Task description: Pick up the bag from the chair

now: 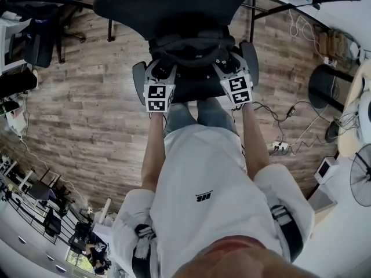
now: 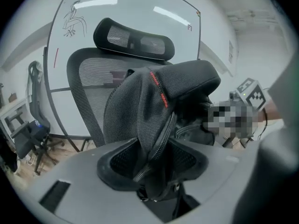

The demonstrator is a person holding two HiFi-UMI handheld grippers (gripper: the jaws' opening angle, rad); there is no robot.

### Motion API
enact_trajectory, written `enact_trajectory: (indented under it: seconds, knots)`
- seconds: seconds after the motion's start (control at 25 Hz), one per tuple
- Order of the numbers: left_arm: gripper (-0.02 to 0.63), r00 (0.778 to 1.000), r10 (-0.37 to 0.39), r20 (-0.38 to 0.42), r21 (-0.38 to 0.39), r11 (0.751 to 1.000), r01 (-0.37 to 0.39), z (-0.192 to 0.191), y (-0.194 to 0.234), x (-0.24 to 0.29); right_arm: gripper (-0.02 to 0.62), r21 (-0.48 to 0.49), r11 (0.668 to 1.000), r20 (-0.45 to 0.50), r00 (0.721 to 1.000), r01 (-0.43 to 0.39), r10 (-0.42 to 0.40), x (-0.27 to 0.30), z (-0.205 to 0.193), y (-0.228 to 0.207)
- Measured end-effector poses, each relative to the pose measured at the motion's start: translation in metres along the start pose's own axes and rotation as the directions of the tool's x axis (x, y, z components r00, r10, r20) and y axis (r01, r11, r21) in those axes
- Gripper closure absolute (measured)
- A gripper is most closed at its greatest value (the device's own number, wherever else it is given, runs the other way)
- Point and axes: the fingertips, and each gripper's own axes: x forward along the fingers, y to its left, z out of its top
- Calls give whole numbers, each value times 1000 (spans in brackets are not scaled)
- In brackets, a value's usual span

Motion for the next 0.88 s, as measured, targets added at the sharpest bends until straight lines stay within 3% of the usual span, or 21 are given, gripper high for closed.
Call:
enact_trajectory:
  seconds: [0.28,0.56,0.88]
  knots:
    - [411,1000,20,17,-6,1000,-20,-2,7,5,471,-33,999,40,999,-10,12,11,2,2]
    - [508,998,26,54,-29,999,-24,-1,7,3,532,64,998,101,995,5,-11,9,1,0]
    - [581,997,47,56,-91,995,-42,0,5,0,571,215,977,68,997,15,-30,8,5,1]
